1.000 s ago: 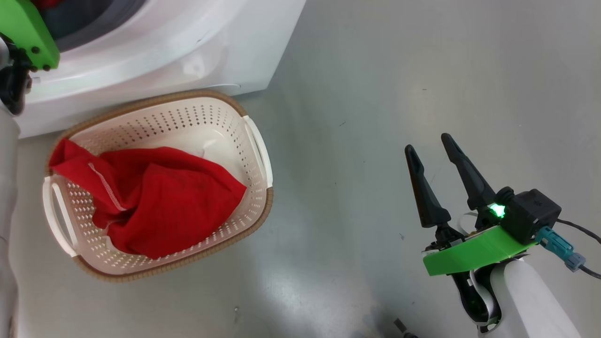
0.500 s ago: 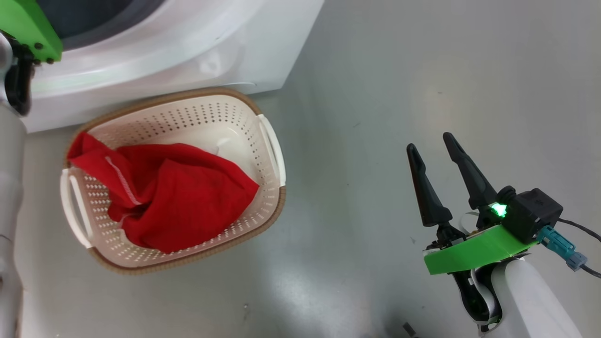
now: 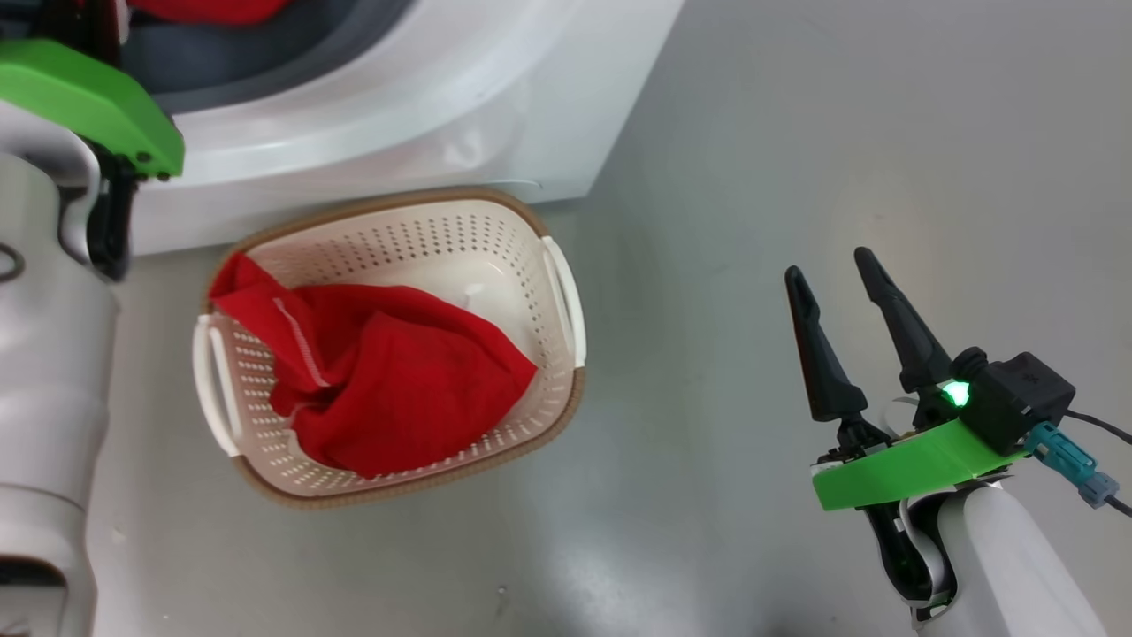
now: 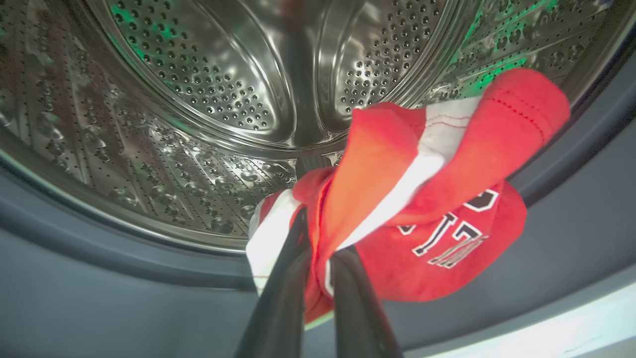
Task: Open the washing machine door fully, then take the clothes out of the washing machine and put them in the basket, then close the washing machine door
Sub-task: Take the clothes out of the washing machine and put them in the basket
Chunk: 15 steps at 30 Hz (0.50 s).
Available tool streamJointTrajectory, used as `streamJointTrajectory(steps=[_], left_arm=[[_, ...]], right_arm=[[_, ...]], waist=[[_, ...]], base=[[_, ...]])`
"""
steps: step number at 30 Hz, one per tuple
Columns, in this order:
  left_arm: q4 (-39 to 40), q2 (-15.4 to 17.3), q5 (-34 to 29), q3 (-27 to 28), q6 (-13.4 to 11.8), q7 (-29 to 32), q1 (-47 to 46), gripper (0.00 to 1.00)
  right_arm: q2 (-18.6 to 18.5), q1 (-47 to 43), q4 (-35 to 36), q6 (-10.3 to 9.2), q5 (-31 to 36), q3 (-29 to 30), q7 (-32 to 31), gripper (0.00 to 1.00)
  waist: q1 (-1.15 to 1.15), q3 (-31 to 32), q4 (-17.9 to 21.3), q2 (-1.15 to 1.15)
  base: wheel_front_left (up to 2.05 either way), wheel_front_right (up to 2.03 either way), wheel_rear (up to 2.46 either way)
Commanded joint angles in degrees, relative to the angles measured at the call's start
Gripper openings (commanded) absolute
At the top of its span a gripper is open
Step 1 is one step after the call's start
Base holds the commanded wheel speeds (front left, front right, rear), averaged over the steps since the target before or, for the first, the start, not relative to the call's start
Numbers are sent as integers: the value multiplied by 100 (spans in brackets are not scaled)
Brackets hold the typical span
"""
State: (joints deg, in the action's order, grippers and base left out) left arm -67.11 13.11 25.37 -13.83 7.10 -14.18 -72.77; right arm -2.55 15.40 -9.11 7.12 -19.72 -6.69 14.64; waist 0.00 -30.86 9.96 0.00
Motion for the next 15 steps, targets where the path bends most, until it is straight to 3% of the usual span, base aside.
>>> streamJointTrajectory(steps=[1,15], left_arm=[[229,218,49,103,25,-65,130,0],[2057,249,185,529,-22,-81,1570,0]], right_arm=[[-32,-113,121,36,64,-88,36,100],[-32,-197,67,36,165,23,36,100]], waist=[[0,145,-142,0],[0,685,-347,0]], base=[[0,0,0],[0,0,0]])
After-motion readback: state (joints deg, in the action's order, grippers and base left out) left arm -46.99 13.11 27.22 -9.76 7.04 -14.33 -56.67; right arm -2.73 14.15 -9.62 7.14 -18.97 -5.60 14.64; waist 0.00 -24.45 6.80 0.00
